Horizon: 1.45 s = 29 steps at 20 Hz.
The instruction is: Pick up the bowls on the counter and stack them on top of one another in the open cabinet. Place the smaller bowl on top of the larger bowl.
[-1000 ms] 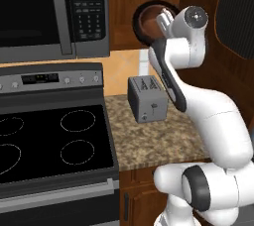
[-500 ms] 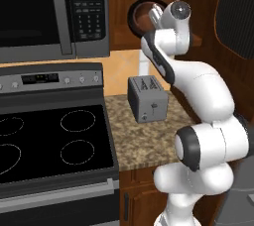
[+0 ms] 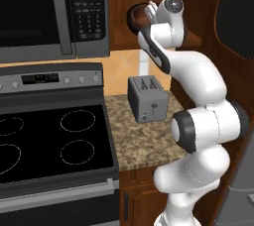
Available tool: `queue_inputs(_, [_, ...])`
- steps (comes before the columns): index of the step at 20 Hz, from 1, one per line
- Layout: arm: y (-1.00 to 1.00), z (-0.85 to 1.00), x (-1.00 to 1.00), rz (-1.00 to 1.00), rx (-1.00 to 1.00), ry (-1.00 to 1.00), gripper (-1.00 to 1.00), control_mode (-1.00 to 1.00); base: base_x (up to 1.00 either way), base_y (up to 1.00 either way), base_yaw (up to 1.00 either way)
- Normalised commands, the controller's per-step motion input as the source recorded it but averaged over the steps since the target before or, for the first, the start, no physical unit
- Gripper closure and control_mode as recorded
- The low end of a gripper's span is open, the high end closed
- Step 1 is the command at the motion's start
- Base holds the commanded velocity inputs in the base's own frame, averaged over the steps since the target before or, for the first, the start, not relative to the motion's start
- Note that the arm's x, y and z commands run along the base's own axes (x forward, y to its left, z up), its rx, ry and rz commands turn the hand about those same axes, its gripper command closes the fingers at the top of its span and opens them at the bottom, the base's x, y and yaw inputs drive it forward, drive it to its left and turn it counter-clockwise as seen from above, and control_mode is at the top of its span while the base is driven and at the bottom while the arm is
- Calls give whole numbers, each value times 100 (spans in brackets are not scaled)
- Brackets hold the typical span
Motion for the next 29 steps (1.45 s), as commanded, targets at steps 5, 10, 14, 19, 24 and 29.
queue_inputs(5, [-14, -2, -84, 0, 4, -19, -100, -100, 0, 0, 0])
queue_inputs(10, [-35, -47, -100, 0, 7, -41, -100, -100, 0, 0, 0])
queue_inputs(14, [-29, -96, -100, 0, 0, -21, -100, -100, 0, 0, 0])
queue_inputs(19, [0, -100, -100, 0, -11, -1, -100, -100, 0, 0, 0])
queue_inputs(24, [-3, 38, -100, -3, 1, -22, -100, -100, 0, 0, 0])
queue_inputs(29, [0, 0, 0, 0, -1, 0, -100, -100, 0, 0, 0])
